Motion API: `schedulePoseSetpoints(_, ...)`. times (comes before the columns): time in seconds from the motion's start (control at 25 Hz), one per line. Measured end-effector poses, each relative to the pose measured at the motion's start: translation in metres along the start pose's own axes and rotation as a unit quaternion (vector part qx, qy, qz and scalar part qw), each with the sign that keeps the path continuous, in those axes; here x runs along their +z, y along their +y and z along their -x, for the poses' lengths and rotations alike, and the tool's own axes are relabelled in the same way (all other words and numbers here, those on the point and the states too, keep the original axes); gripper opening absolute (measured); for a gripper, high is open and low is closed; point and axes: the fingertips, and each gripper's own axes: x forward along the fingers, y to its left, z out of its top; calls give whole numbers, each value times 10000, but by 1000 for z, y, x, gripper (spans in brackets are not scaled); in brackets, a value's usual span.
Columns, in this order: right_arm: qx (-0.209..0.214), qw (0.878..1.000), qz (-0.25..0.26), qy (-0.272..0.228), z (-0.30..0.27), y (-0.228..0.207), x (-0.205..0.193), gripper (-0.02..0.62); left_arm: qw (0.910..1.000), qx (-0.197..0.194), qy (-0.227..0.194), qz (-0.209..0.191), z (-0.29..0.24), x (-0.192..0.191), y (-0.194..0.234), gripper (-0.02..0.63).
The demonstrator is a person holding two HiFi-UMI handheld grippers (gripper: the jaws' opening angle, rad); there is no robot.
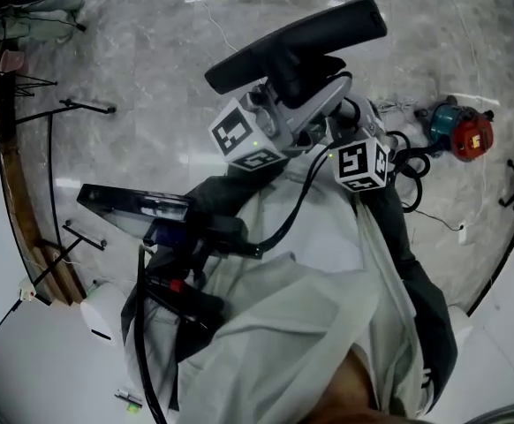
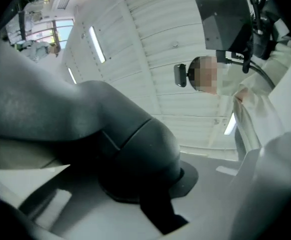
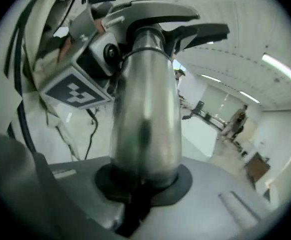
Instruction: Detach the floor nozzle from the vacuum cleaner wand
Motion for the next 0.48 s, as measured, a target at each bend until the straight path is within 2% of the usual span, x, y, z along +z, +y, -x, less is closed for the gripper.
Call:
schedulePoseSetpoints(0.04, -323, 9994, -14, 106, -2, -2, -3, 37, 9998, 182, 26, 73, 3, -2, 6, 66)
schedulePoseSetpoints(0.08, -428, 9989, -27, 173, -3, -2, -4, 37, 9996, 262, 46, 134, 6, -2, 10, 67)
schedulePoseSetpoints(0.12, -351, 9992, -38, 192, -4, 1, -3, 37, 9995, 254, 62, 171, 8, -2, 12, 67)
schedulePoseSetpoints(0.2, 165, 9998, -40, 111, -3, 11, 1, 38, 9998, 21, 76, 167, 9, 1, 7, 67)
schedulePoseSetpoints(0.28, 1007, 9949, 5, -55, 2, 23, 4, 41, 9992, -390, 75, 72, 7, 3, -5, 67)
schedulePoseSetpoints(0.32, 1551, 9878, 42, -151, 6, 29, 6, 41, 9978, -657, 86, 14, 6, 4, -13, 69)
schedulePoseSetpoints(0.36, 2178, 9757, 72, -246, 11, 37, 8, 41, 9954, -953, 122, -25, 6, 3, -21, 69)
schedulePoseSetpoints(0.4, 2857, 9578, 79, -307, 19, 45, 10, 41, 9920, -1248, 178, -32, 6, 1, -29, 69)
schedulePoseSetpoints(0.48, 4105, 9115, 24, -264, 37, 58, 11, 41, 9866, -1618, 217, 58, 5, 2, -37, 69)
